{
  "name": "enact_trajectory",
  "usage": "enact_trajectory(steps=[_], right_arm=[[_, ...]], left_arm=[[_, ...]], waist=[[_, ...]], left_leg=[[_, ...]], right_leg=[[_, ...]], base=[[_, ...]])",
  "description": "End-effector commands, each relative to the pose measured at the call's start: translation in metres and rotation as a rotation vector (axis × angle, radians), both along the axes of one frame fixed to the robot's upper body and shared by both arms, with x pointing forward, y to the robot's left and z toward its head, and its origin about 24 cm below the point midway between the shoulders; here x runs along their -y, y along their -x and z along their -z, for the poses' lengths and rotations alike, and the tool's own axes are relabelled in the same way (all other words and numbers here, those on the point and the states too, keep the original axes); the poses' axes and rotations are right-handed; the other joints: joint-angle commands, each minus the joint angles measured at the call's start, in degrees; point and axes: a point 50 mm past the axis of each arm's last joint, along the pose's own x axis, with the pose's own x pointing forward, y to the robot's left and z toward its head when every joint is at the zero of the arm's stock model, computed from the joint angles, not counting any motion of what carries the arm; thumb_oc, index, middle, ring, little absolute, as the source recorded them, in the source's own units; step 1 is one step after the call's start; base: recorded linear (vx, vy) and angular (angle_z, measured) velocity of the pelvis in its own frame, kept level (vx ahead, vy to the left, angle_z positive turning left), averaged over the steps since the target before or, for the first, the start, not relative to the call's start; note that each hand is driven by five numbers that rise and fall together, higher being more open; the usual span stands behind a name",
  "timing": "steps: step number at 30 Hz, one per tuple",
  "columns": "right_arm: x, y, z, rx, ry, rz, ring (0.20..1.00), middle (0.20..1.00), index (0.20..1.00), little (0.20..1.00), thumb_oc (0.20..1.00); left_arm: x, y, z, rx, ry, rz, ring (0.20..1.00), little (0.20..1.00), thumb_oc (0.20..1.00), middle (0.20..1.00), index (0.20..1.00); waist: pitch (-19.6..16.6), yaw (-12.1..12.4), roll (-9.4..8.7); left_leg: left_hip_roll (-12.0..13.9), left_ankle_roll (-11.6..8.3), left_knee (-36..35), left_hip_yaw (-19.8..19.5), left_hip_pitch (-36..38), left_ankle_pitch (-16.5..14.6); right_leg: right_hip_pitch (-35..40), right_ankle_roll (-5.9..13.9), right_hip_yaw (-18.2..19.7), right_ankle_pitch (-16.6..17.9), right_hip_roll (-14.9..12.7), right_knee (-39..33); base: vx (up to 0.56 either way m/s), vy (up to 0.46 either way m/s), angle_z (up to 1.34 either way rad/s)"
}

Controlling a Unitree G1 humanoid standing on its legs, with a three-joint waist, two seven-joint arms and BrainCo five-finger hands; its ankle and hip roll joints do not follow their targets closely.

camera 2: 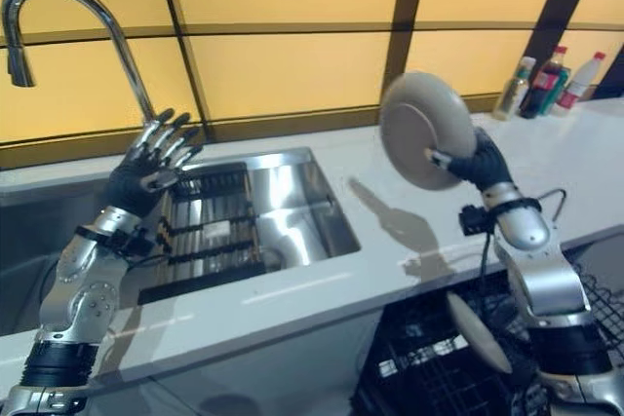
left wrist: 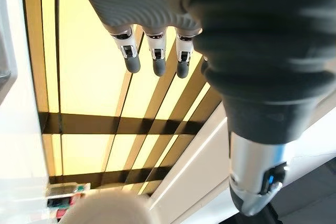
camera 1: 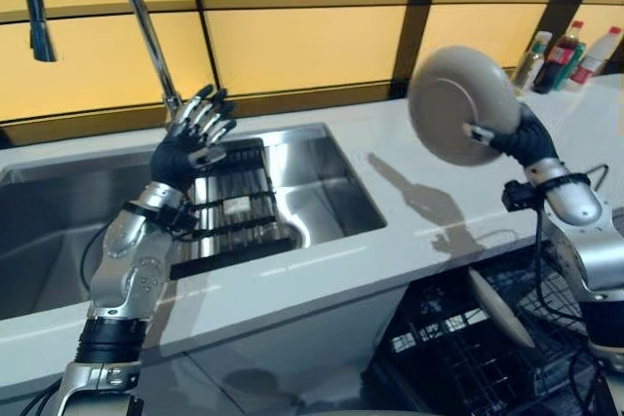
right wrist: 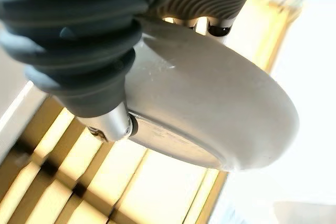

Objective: Pick up plates and place into dishwasher.

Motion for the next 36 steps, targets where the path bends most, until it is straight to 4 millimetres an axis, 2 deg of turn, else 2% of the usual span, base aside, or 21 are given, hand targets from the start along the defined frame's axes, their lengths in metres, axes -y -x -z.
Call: enact_trajectory(steps=[1,8,17,22,25,28,31,36], right_arm=[[0.018,0.009,-0.012,0.101,0.028,0.077,0.200,0.200,0.200,0.200,0.200],[0.038,0.025,0.029,-0.030,-0.012,0.182,0.200,0.200,0.200,0.200,0.200],[0.043,0.043,0.084,-0.291,-0.043,0.155,0.200,0.200,0.200,0.200,0.200],[0.040,0.038,0.090,-0.325,-0.037,0.138,0.200,0.200,0.200,0.200,0.200],[0.039,0.031,0.085,-0.322,-0.024,0.135,0.200,0.200,0.200,0.200,0.200],[0.040,0.029,0.083,-0.300,-0.013,0.167,0.200,0.200,0.200,0.200,0.200],[0.049,0.037,0.079,-0.263,-0.030,0.228,0.200,0.200,0.200,0.200,0.200],[0.072,0.062,0.079,-0.262,-0.032,0.319,0.200,0.200,0.200,0.200,0.200]], left_arm=[[-0.020,0.001,-0.006,0.031,0.046,-0.060,1.000,1.000,1.000,1.000,1.000],[-0.030,0.006,0.004,0.000,0.042,-0.100,1.000,1.000,1.000,1.000,1.000],[-0.043,0.017,0.025,-0.060,0.048,-0.162,1.000,1.000,1.000,1.000,1.000],[-0.039,0.014,0.026,-0.051,0.063,-0.183,1.000,1.000,1.000,1.000,1.000],[-0.036,0.011,0.024,-0.035,0.085,-0.188,1.000,1.000,1.000,1.000,1.000],[-0.036,0.011,0.025,-0.031,0.093,-0.190,1.000,1.000,1.000,1.000,1.000],[-0.042,0.016,0.026,-0.038,0.098,-0.201,1.000,1.000,1.000,1.000,1.000],[-0.056,0.027,0.035,-0.056,0.102,-0.236,1.000,1.000,1.000,1.000,1.000]], waist=[[-3.50,-1.98,-0.41],[-3.04,-3.60,0.12],[-1.06,-5.53,1.05],[2.31,-6.37,2.09],[5.31,-6.83,2.69],[7.12,-7.12,3.00],[6.86,-7.44,2.60],[5.85,-9.09,2.17]], left_leg=[[-2.15,1.72,0.04,1.89,-3.17,-3.05],[-2.60,2.24,0.04,3.22,-3.29,-3.40],[-3.09,2.88,0.14,4.60,-3.68,-3.48],[-3.81,3.31,4.05,5.73,-7.19,-4.36],[-3.86,3.48,9.08,7.17,-10.21,-5.52],[-3.65,3.52,10.48,7.61,-10.72,-5.60],[-3.54,3.51,9.62,8.04,-9.65,-5.55],[-3.37,3.87,8.26,9.41,-7.14,-6.23]], right_leg=[[2.56,4.53,0.00,-6.45,-2.59,0.91],[1.46,4.92,1.21,-5.96,-2.67,0.85],[-1.11,5.27,2.80,-6.37,-3.08,2.91],[-5.37,5.18,4.13,-6.97,-3.59,6.18],[-7.88,4.61,4.98,-7.42,-3.91,9.14],[-8.13,4.29,5.62,-7.47,-3.77,10.24],[-7.25,4.53,5.79,-7.45,-3.69,9.72],[-7.13,5.28,6.56,-7.83,-3.74,10.48]], base=[[0.02,0.012,-0.12],[0.03,-0.013,-0.13],[0.05,-0.018,-0.09],[-0.06,0.018,-0.19],[-0.14,0.047,-0.20],[-0.06,0.028,-0.02],[0.02,-0.001,-0.08],[0.03,0.022,-0.12]])
